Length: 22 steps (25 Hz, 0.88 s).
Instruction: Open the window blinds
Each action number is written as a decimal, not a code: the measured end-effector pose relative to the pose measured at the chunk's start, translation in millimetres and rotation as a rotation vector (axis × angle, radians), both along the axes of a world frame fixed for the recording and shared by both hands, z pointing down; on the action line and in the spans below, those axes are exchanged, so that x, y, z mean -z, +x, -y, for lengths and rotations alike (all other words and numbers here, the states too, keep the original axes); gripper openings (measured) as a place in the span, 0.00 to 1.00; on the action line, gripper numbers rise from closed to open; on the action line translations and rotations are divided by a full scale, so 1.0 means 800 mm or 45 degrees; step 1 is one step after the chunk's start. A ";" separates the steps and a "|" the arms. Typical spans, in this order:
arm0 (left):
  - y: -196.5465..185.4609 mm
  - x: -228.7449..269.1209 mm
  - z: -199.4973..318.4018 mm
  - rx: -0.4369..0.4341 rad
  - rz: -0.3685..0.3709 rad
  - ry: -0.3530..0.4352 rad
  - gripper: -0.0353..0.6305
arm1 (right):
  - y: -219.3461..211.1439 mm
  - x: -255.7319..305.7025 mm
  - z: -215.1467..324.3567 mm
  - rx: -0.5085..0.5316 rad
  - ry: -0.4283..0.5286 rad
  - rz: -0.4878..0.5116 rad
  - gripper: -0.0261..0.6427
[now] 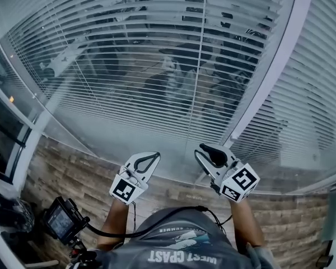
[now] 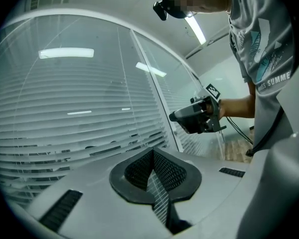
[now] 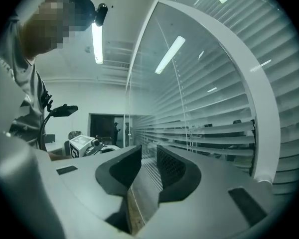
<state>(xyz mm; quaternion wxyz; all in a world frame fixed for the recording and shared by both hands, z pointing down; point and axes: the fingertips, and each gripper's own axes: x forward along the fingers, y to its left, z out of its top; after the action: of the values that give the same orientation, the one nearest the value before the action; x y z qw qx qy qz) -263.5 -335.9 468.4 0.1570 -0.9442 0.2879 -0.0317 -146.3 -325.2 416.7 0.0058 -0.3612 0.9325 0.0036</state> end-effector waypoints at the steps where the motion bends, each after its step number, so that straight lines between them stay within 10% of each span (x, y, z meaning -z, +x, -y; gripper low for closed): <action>1: -0.005 0.000 -0.002 0.002 0.000 -0.005 0.06 | -0.004 0.000 -0.002 0.001 -0.003 -0.004 0.18; 22: -0.031 -0.020 -0.016 0.026 0.017 -0.036 0.06 | -0.025 -0.034 -0.011 0.000 -0.019 -0.105 0.10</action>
<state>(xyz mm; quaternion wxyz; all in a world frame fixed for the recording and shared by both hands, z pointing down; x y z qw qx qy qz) -288.0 -322.9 484.4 0.1453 -0.9430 0.2961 -0.0436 -166.2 -316.1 443.9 -0.0352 -0.3609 0.9319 0.0117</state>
